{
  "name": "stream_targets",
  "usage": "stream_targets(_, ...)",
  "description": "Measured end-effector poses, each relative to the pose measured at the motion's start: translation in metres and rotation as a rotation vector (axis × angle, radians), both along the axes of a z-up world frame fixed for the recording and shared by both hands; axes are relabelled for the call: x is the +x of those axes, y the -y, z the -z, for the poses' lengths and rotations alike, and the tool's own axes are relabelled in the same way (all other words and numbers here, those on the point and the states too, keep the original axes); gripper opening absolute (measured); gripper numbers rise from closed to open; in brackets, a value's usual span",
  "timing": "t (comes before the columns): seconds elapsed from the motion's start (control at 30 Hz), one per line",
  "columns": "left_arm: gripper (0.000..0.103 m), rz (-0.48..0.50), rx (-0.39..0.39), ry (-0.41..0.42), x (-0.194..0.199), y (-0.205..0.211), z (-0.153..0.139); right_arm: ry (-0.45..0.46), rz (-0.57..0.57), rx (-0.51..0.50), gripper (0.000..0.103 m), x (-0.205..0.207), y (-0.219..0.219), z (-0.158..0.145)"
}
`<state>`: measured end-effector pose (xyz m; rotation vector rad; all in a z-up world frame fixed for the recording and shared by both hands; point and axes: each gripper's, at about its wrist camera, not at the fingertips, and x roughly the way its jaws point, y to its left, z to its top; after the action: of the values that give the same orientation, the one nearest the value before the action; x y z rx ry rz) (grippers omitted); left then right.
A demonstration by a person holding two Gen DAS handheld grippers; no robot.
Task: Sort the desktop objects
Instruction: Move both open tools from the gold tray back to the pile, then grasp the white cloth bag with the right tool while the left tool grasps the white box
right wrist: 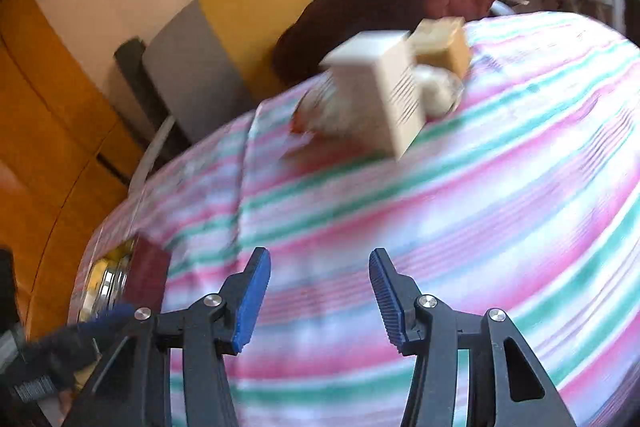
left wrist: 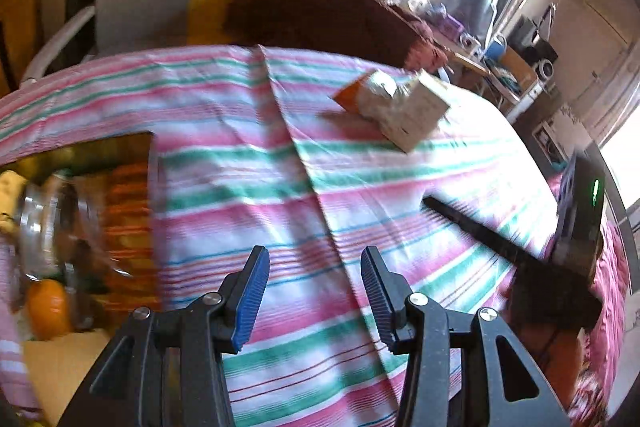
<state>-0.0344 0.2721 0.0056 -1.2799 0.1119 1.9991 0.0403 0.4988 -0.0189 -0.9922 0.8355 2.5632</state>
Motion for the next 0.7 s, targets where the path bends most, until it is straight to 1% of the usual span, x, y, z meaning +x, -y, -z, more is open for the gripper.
stream_targets(0.13, 0.048, 0.023, -0.028, 0.029, 0.01, -0.013, 0.012, -0.071, 0.064, 0.054, 0.053, -0.027, -0.054, -0.033)
stream_targets(0.23, 0.048, 0.028, -0.052, 0.036, 0.015, -0.016, 0.017, -0.096, 0.093, 0.089, 0.053, -0.058, -0.086, -0.055)
stream_targets(0.27, 0.048, 0.031, -0.06, 0.037, 0.016, -0.016, 0.018, -0.097, 0.092, 0.084, 0.057, -0.067, -0.094, -0.058)
stream_targets(0.37, 0.048, 0.033, -0.083, 0.034, 0.016, -0.017, 0.02, -0.062, 0.075, 0.075, 0.058, -0.094, -0.109, -0.057)
stream_targets(0.43, 0.048, 0.027, -0.085, 0.033, 0.013, -0.016, 0.019, -0.029, 0.012, 0.08, 0.058, -0.103, -0.105, -0.049)
stream_targets(0.5, 0.048, 0.013, -0.082, 0.03, 0.009, -0.015, 0.018, -0.027, -0.053, 0.086, 0.058, -0.097, -0.094, -0.043)
stream_targets(0.6, 0.048, -0.009, -0.073, 0.034, 0.002, -0.015, 0.018, -0.057, -0.185, 0.034, 0.06, -0.065, -0.068, -0.029)
stream_targets(0.67, 0.048, -0.018, -0.076, 0.036, -0.002, -0.019, 0.02, -0.07, -0.227, 0.016, 0.06, -0.046, -0.056, -0.02)
stream_targets(0.7, 0.048, -0.018, -0.074, 0.039, -0.003, -0.022, 0.021, -0.076, -0.222, 0.025, 0.06, -0.034, -0.051, -0.016)
